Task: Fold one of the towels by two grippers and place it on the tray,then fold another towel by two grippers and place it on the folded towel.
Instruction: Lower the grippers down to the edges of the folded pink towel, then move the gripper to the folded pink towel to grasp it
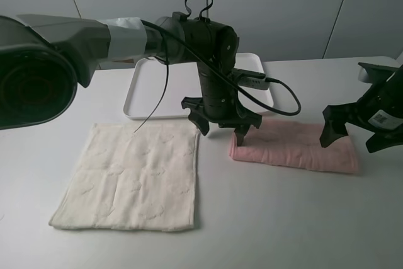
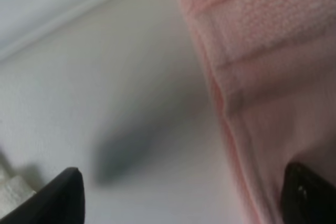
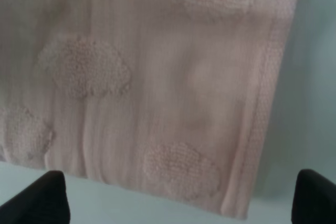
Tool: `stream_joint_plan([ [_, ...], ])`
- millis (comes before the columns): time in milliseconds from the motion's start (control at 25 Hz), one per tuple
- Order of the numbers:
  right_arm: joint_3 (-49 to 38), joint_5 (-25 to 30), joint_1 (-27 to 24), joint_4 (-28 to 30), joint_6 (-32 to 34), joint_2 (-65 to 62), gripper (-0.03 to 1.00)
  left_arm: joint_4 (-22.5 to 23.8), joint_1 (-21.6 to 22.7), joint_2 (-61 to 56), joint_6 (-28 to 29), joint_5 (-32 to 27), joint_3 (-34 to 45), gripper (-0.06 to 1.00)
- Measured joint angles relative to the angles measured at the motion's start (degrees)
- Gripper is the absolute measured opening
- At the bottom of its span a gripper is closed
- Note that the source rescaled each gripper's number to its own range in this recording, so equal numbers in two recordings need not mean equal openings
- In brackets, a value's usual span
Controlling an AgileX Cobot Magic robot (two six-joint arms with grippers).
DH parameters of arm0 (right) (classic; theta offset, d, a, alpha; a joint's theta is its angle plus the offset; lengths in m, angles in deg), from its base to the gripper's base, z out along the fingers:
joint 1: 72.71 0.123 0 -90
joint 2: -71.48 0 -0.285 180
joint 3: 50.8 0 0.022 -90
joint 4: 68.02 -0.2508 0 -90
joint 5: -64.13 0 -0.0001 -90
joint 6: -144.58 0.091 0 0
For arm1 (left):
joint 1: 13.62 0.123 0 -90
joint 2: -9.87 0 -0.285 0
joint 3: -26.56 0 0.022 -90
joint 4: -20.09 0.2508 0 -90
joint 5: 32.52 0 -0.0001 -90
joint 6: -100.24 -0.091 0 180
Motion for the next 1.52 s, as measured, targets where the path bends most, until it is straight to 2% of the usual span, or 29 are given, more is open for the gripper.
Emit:
stream_joint_plan([
  [640,3.67,0.12,0.0,0.47,0.0,4.06,0.9,0.68,0.0,1.46,1.16,-0.15,-0.6,0.96],
  [960,7.98,2.17,-5.02,0.47,0.0,8.49,0.9,0.68,0.0,1.46,0.73,-0.41,-0.6,0.96],
  [1320,8.08,1.94,-5.39,0.78,0.09,12.05,0.9,0.79,0.0,1.55,0.36,-0.41,-0.6,0.96],
  [1520,8.08,1.35,-5.39,1.69,0.13,14.34,0.84,0.79,0.0,1.55,0.24,-0.41,-0.6,0.96],
])
